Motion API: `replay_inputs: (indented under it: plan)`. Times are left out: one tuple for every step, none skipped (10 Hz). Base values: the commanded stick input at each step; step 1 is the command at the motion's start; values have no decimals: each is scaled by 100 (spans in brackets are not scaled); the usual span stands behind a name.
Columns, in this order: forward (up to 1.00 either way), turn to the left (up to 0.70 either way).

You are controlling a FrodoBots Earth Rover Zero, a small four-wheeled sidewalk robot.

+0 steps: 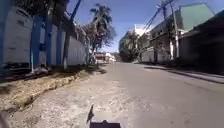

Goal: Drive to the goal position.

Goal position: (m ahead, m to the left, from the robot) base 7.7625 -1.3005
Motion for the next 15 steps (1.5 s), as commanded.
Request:
replay_inputs:
  plan:
    - [70, -3]
    - [70, -3]
    - [70, -3]
    - [70, -3]
    - [70, -3]
    - [70, -3]
    - [70, -3]
    - [70, -3]
    - [70, -3]
    - [70, -3]
    - [70, -3]
    - [70, -3]
    - [70, -3]
    - [70, -3]
    - [70, -3]
